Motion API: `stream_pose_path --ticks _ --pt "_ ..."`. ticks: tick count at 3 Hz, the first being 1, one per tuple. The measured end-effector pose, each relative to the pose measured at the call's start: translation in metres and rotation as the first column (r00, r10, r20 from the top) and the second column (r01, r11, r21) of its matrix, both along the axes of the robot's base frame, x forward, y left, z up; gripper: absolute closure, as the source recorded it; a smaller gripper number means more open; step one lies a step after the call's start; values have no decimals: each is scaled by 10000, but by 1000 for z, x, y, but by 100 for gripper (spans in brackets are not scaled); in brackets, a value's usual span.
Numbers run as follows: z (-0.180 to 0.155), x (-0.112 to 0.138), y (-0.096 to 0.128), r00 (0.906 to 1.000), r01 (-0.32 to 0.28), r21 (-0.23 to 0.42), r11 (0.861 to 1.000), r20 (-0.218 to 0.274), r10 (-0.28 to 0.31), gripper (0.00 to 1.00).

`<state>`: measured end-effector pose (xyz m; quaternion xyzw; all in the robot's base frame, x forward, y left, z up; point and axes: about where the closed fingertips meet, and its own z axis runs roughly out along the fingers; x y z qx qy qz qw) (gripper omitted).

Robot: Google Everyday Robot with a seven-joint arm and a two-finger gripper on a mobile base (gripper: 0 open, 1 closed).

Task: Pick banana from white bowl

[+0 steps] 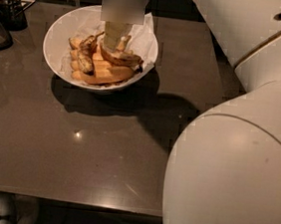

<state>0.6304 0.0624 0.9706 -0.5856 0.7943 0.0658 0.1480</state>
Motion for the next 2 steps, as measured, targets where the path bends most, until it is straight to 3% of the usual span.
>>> stream_pose_path --ticks 2 --pt "-12 -2 0 9992 -133 131 9998 -371 137 56"
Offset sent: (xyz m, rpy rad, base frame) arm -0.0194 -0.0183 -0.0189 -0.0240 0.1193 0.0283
